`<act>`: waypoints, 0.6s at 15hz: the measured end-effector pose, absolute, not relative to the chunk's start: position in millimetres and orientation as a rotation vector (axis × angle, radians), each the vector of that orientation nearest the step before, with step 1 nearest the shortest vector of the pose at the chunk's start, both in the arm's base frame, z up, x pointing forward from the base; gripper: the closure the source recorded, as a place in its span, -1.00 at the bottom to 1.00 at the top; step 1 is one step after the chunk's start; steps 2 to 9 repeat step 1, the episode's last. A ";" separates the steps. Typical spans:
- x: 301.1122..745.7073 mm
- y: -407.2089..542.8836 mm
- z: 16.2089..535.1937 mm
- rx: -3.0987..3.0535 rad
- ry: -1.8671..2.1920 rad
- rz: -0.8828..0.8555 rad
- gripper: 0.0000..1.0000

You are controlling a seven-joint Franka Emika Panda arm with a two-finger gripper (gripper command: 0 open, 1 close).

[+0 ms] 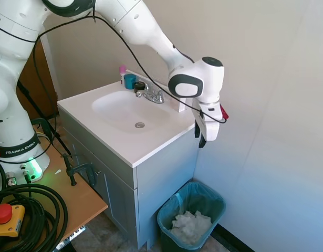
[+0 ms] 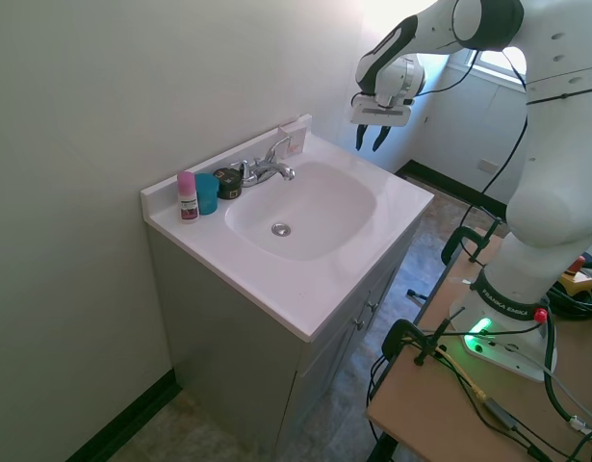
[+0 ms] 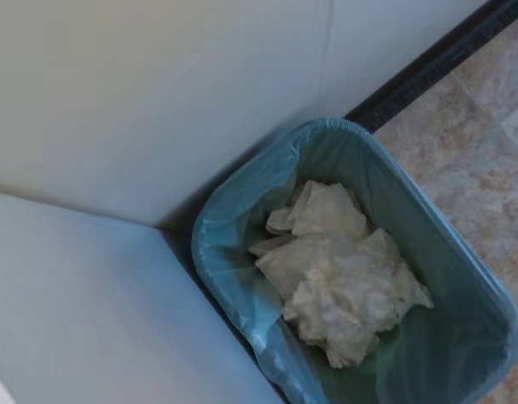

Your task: Throw the tissue in the trash bin

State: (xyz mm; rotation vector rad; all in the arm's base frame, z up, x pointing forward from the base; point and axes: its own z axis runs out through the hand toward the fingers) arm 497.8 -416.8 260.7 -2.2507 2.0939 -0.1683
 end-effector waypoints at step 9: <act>490.1 -417.6 276.1 -2.235 2.097 -0.190 -1.00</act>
